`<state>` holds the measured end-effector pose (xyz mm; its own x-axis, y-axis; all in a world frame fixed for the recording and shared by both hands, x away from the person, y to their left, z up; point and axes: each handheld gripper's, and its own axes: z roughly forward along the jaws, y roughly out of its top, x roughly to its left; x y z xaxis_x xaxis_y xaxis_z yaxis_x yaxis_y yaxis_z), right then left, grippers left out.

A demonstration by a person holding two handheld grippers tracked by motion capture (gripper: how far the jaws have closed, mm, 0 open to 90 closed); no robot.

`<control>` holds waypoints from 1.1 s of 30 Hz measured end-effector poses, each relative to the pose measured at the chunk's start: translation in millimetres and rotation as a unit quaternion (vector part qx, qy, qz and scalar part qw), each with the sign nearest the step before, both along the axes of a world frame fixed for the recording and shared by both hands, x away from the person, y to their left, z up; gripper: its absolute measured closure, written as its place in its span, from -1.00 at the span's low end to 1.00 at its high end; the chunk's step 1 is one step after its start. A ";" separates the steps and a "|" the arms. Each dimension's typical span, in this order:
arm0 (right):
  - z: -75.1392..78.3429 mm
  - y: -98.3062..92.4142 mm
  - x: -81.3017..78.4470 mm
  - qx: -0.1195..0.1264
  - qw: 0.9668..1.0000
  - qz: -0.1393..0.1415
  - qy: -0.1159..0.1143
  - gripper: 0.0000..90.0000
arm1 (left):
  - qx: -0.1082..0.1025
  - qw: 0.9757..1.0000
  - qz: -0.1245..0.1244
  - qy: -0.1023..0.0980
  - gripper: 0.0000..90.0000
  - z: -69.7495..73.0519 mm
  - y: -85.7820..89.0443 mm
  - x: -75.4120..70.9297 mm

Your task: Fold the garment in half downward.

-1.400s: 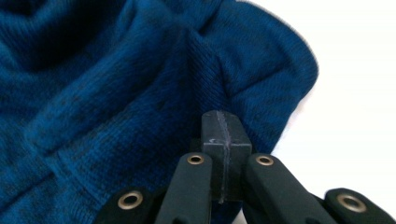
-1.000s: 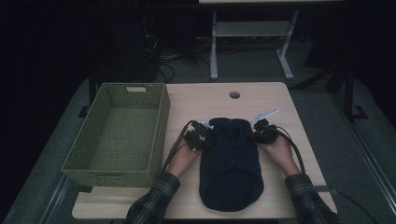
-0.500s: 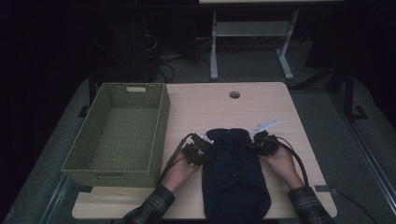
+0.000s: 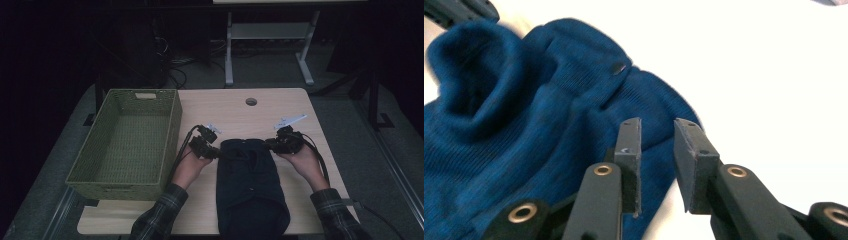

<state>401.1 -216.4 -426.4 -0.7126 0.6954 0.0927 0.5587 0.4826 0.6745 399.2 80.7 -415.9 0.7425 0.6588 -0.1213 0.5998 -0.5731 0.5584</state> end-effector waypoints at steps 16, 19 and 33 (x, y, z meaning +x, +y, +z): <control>-17.7 -5.0 34.4 0.018 0.999 -0.014 0.028 0.49 | 0.010 1.000 0.000 0.008 0.42 -16.5 -16.1 45.4; -26.8 -3.8 39.6 0.011 0.999 -0.013 0.038 0.47 | 0.023 1.000 -0.009 0.018 0.39 -25.2 -16.9 48.7; -39.7 -5.1 45.6 0.046 0.995 -0.021 0.084 0.67 | -0.024 0.999 -0.038 0.027 0.61 -39.5 -11.6 50.5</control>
